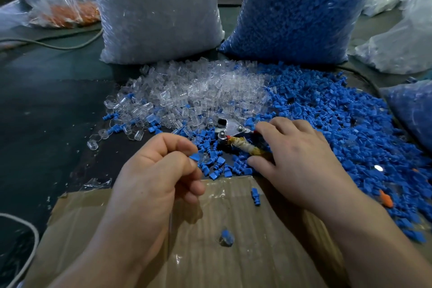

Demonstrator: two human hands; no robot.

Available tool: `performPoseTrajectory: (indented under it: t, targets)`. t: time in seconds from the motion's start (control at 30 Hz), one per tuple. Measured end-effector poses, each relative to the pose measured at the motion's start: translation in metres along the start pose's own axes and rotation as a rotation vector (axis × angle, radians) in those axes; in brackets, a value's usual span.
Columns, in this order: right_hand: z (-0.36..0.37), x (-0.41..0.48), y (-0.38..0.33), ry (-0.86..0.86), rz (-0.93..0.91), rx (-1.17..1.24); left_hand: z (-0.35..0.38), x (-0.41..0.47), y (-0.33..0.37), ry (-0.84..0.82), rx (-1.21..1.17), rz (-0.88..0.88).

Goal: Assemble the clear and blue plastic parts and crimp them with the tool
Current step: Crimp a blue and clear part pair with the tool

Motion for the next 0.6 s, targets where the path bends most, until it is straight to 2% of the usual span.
performPoseTrajectory:
  t: [0.2,0.33,0.5,0.6]
  targets:
    - [-0.002,0.003,-0.002,0.024,-0.026,0.001,-0.002,0.004,-0.003,-0.038,-0.117,0.012]
    - [-0.003,0.004,-0.002,0.032,-0.016,-0.013,0.003,0.005,0.002,-0.079,-0.169,0.106]
    - [-0.006,0.005,-0.002,0.071,0.004,0.005,-0.001,-0.001,0.012,-0.032,0.081,0.315]
    - [-0.017,0.002,-0.001,0.15,-0.004,0.065,-0.004,-0.002,0.016,0.016,0.168,0.381]
Point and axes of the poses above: each hand's wrist, its own x-axis towards the middle knuckle, its own z-axis out of the palm, y = z × x, the point moved 7 cm from there along x, towards the middle knuckle, and after that the axes turned 3 degrees about -x, right-handed, at the moved point
